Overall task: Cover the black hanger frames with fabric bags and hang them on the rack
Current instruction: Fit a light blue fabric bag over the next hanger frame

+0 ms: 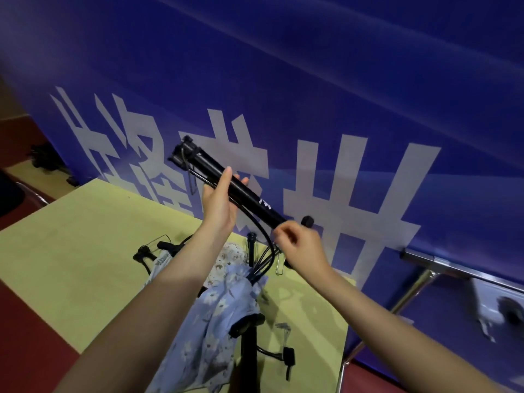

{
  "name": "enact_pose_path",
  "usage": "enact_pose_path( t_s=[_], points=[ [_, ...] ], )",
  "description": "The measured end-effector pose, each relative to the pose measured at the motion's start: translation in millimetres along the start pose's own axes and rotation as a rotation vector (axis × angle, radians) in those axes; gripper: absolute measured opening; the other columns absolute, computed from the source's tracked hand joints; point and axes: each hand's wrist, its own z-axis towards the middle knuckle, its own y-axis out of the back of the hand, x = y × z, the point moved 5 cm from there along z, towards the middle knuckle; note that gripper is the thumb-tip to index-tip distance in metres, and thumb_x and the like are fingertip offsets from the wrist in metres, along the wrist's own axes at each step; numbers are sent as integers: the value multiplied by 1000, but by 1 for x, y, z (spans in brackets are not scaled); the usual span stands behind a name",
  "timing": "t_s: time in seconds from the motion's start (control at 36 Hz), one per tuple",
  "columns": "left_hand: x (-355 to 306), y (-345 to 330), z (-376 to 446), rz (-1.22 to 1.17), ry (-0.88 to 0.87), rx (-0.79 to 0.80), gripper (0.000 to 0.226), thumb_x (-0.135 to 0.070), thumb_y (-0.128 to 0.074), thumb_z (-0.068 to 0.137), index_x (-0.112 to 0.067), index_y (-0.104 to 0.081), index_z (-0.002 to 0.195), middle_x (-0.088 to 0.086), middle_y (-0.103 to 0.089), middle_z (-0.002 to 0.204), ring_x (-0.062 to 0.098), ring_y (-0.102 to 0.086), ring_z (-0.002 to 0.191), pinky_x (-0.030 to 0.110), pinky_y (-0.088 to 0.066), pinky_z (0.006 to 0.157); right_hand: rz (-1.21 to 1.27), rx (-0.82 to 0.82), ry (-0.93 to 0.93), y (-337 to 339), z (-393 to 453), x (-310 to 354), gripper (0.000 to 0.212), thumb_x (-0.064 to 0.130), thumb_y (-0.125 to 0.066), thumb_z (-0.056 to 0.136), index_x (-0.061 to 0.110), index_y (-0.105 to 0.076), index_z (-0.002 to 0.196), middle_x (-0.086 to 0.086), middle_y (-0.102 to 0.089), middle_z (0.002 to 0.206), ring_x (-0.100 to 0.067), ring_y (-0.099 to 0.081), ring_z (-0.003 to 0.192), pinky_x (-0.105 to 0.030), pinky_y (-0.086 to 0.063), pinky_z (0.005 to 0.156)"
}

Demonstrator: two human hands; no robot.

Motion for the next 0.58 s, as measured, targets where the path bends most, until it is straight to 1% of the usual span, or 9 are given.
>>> enact_pose_path(
  t_s=[0.06, 0.11, 0.17, 0.19, 0.25, 0.28, 0.36, 0.44, 0.58],
  points=[
    [-2, -1, 2, -60, 3, -4, 30, -17, -60, 95, -9, -48, 122, 11, -60, 97, 30, -65, 102, 48, -51, 98, -149, 87, -5, -14, -2, -5, 27, 22, -56, 93, 14, -67, 117, -2, -70, 109, -13, -64, 95, -22, -46, 80],
    [-2, -3, 0, -78, 4, -11, 29, -16, -60, 95, -10, -49, 122, 8, -63, 95, 27, -66, 98, 45, -51, 98, -253, 138, 5, -24, 1, -12, 44, 28, -55, 95, 13, -52, 136, -3, -58, 131, -18, -52, 120, -25, -40, 96],
    [0, -3, -3, -81, 7, -27, 27, -14, -61, 94, -12, -51, 119, 8, -65, 95, 24, -67, 95, 42, -52, 97, -314, 157, -27, -33, 5, -20, 53, 35, -53, 96, 12, -43, 142, -4, -50, 139, -21, -39, 131, -32, -35, 104],
    [1, -3, -4, -87, 17, -37, 26, -13, -63, 93, -12, -53, 117, 8, -65, 94, 23, -66, 94, 42, -52, 97, -334, 163, -43, -38, 8, -23, 51, 38, -52, 96, 11, -46, 138, -5, -52, 136, -22, -39, 131, -35, -35, 103],
    [3, -1, -7, -80, 34, -52, 26, -13, -66, 91, -13, -54, 114, 6, -65, 91, 21, -65, 92, 41, -52, 97, -354, 188, -63, -46, 12, -26, 33, 41, -50, 97, 10, -59, 107, -8, -60, 106, -25, -50, 111, -36, -40, 89],
    [2, 1, -8, -65, 32, -52, 26, -13, -66, 91, -13, -54, 113, 5, -65, 89, 21, -65, 92, 40, -53, 96, -322, 224, -76, -50, 13, -27, 32, 40, -48, 98, 11, -57, 89, -4, -58, 86, -23, -55, 93, -35, -40, 79],
    [0, 12, -8, 61, -23, -32, 18, -14, -66, 91, -13, -56, 105, 4, -64, 87, 21, -63, 89, 39, -54, 92, -79, 354, -152, -58, 9, -33, 41, 39, -46, 100, 10, -52, 71, 4, -55, 58, -11, -56, 56, -35, -45, 68],
    [-2, 35, -6, 202, -59, -71, 18, -16, -68, 89, -13, -56, 101, 6, -64, 88, 22, -64, 84, 40, -55, 89, 1, 352, -157, -56, 7, -38, 44, 43, -52, 97, 13, -43, 65, 0, -42, 53, -17, -47, 50, -33, -40, 58],
    [4, 75, -8, 161, -12, -187, 12, -16, -67, 91, -13, -55, 95, 1, -57, 69, 19, -58, 66, 36, -53, 76, 24, 380, -152, -54, 2, -45, 54, 48, -55, 93, 5, -38, 65, -4, -31, 60, -14, -31, 55, -30, -29, 58]
  ],
)
